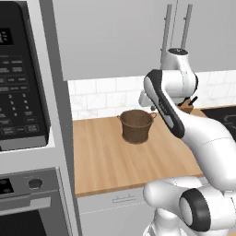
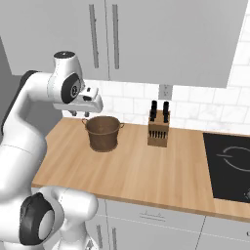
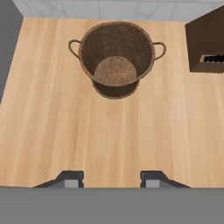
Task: Open the cabinet, pick up the bread from the cabinet and place it in the basket. Then move the basket to the dining counter.
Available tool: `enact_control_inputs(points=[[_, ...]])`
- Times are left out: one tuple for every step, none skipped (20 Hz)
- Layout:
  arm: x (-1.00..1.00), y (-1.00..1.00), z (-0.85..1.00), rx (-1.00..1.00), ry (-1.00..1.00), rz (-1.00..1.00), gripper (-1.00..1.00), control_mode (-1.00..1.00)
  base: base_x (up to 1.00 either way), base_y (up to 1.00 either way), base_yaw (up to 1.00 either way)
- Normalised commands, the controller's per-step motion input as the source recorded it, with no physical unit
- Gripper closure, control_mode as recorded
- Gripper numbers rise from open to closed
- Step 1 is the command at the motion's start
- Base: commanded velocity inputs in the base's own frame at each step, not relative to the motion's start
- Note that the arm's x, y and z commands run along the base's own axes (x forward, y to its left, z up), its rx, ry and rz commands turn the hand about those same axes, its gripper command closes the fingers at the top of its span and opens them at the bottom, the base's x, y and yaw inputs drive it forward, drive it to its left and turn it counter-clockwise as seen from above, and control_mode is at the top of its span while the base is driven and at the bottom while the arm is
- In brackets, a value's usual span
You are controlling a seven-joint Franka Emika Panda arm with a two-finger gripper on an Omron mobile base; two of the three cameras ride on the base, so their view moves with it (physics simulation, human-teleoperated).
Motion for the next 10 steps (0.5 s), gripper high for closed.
enact_control_inputs(points=[[0.00, 0.00, -0.01, 0.00, 0.00, 0.00, -1.00, -1.00, 0.00, 0.00, 0.00], [0.00, -0.06, 0.00, 0.01, 0.00, 0.00, -1.00, -1.00, 0.00, 0.00, 0.00], [-0.17, 0.00, 0.00, 0.00, -0.13, 0.00, -1.00, -1.00, 0.00, 0.00, 0.00], [-0.21, 0.00, 0.10, -0.03, -0.19, -0.01, -1.00, -1.00, 0.00, 0.00, 0.00], [-0.46, -0.34, 0.14, 0.00, -0.24, -0.05, -1.00, -1.00, 0.00, 0.00, 0.00], [-0.59, -0.47, 0.21, 0.04, -0.30, -0.02, -1.00, -1.00, 0.00, 0.00, 0.00], [-0.59, -0.40, 0.41, 0.00, -0.41, 0.00, -1.00, -1.00, 0.00, 0.00, 0.00], [-0.49, -0.39, 0.35, 0.01, -0.42, 0.00, -1.00, -1.00, 0.00, 0.00, 0.00], [-0.31, -0.21, 0.36, 0.00, -0.39, 0.00, -1.00, -1.00, 0.00, 0.00, 0.00], [-0.28, -0.34, 0.39, 0.00, -0.38, 0.00, -1.00, -1.00, 0.00, 0.00, 0.00]])
